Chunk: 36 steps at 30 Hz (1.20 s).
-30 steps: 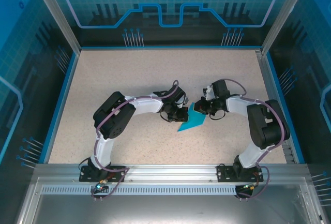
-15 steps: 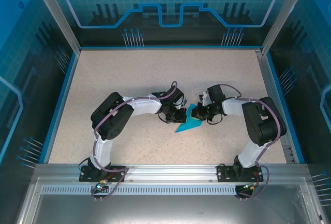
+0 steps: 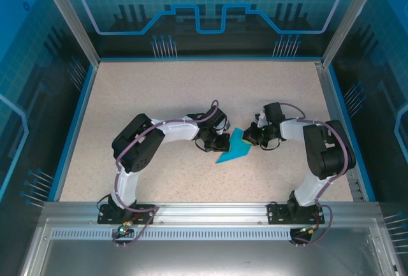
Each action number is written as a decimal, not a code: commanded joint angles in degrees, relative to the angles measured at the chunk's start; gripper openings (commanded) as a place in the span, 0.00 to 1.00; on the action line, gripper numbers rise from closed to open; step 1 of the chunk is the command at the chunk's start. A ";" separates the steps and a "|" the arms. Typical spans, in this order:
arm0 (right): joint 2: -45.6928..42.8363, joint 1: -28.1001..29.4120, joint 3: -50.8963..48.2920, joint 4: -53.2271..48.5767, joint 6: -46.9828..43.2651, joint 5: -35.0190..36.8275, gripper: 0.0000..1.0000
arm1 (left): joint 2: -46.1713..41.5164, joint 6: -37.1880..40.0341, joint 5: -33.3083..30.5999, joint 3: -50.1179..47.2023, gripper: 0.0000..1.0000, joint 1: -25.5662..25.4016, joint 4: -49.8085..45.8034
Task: Fold a paper plane with a square sheet of paper (pick it up from the middle)
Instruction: Fourth fold the wing at the center of the table.
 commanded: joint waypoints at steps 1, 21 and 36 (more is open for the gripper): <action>-0.51 -3.15 1.11 0.09 1.85 10.28 0.05 | 0.12 1.19 -2.81 -1.94 0.00 0.24 -9.03; -10.66 -4.71 0.98 1.15 -3.05 9.48 0.07 | 0.29 1.03 -2.36 -1.34 0.00 0.23 -8.75; -6.48 4.15 -4.62 5.63 -0.16 1.66 0.07 | -0.49 2.10 -3.18 -2.22 0.00 0.23 -10.69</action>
